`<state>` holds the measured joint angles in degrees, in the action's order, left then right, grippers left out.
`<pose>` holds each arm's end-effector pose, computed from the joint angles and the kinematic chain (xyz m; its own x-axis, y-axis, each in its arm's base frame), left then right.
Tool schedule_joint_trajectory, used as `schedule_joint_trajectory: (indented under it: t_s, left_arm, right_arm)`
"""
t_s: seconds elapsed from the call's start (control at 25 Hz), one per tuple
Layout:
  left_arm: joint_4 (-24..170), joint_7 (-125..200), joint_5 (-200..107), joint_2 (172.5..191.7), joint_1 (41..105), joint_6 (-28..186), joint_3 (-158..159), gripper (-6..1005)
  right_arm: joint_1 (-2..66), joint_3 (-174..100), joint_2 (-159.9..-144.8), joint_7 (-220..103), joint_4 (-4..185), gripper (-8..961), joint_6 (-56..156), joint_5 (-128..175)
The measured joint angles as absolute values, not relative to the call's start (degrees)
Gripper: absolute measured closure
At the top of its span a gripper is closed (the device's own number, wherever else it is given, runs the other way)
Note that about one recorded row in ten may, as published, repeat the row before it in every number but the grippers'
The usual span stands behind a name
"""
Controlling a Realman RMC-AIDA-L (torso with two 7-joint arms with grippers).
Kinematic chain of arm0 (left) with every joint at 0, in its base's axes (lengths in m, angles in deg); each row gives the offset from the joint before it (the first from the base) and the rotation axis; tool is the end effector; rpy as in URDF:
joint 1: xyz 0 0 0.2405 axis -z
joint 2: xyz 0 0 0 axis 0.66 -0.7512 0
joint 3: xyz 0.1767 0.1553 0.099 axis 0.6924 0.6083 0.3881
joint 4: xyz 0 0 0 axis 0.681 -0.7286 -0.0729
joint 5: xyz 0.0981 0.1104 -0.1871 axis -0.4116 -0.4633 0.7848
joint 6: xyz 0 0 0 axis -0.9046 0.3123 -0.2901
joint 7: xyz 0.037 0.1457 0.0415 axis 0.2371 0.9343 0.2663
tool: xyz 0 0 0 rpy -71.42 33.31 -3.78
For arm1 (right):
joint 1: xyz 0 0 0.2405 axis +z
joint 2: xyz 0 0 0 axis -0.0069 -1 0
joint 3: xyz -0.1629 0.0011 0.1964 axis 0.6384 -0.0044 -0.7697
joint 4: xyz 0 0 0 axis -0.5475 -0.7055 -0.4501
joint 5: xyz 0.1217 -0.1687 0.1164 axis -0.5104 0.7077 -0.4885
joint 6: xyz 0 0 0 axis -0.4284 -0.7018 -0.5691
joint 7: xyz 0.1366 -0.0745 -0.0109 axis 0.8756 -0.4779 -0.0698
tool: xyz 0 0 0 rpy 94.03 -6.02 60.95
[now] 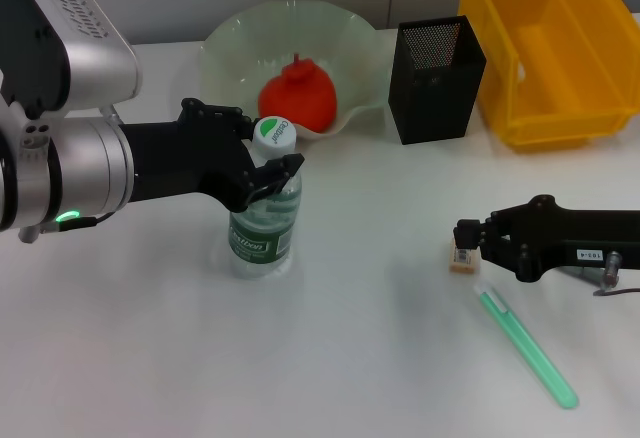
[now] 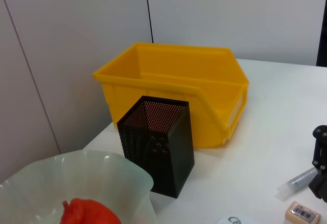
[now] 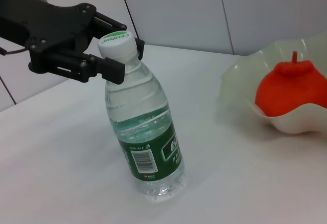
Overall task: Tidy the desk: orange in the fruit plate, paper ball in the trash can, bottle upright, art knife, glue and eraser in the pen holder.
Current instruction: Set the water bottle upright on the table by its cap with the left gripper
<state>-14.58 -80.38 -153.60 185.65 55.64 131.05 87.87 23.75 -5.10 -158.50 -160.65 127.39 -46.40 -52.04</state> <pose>-0.1382 0.3562 -0.0292 0.9613 0.1750 0.2129 0.2510 -0.8746 -0.4147 0.3221 0.3243 -0.0045 0.7785 -0.4483 -0.4392 -0.5634 -0.8076 -0.1743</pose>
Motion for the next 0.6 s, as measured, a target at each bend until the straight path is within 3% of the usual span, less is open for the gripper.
schedule_joint_trajectory:
  t_s: [0.6]
  left_arm:
    - [-14.5, -80.4, -153.6, 185.55, 55.9, 133.0, 87.3, 514]
  right_arm:
    - [23.7, -5.1, -158.5, -160.7, 127.4, 900, -46.4, -52.0]
